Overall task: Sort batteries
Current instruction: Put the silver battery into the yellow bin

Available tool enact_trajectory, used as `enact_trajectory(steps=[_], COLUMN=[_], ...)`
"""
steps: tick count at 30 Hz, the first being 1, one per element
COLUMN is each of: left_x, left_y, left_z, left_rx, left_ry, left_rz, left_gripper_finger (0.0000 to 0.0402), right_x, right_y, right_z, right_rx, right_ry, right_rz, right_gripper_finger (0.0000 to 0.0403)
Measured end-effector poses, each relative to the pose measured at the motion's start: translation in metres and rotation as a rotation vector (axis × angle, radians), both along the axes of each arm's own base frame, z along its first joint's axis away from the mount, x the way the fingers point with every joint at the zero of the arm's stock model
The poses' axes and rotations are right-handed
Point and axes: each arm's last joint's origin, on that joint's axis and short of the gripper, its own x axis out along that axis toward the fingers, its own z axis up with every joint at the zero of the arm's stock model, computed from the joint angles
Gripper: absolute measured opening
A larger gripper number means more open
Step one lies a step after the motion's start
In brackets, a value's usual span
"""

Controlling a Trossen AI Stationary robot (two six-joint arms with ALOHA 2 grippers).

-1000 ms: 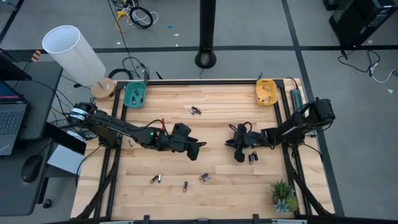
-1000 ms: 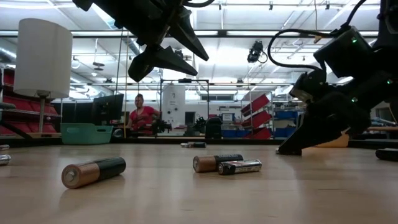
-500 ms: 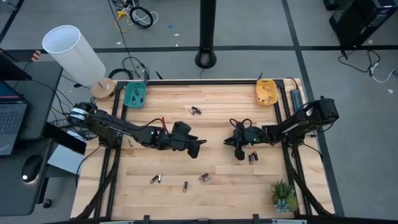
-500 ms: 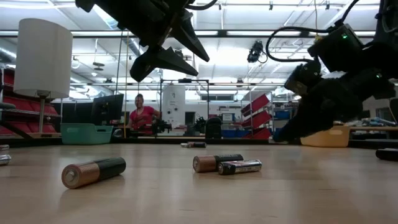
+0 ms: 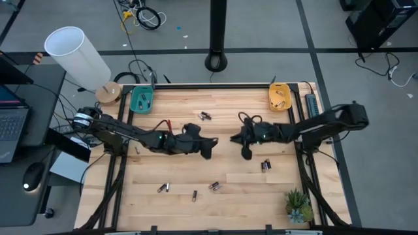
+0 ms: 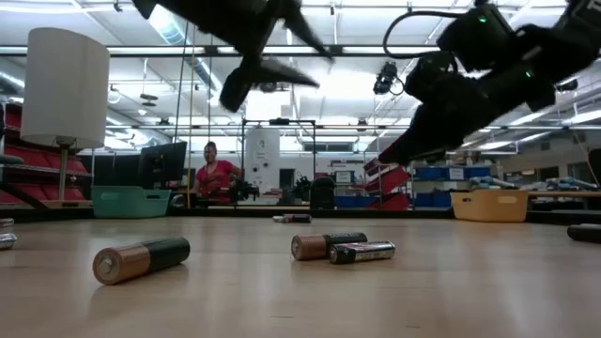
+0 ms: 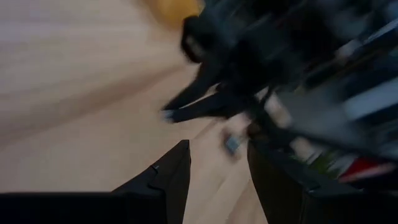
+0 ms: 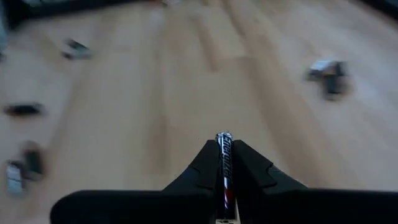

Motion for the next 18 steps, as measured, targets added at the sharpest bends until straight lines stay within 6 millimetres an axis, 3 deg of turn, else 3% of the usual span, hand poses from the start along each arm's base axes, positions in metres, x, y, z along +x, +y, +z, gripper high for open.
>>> enact_trajectory(steps=[4,11,18], left_x=[0.004,0.008,0.010], left_y=[0.004,0.031,0.074], left_z=[0.012,0.020,0.021], left_rx=[0.067,0.111,0.107], left_ry=[-0.108,-0.174,-0.180], left_rz=[0.058,0.135,0.126], left_gripper_finger=[0.0172,0.0172,0.0172], right_x=[-0.012,-0.044,-0.079], right_y=[-0.024,-0.073,-0.124], right_z=[0.026,0.076,0.082], right_rx=[-0.071,-0.176,-0.145], right_ry=[0.190,0.481,0.694], right_rz=[-0.100,-0.506,-0.842], right_gripper_finger=[0.0030,0.0027,0.0028])
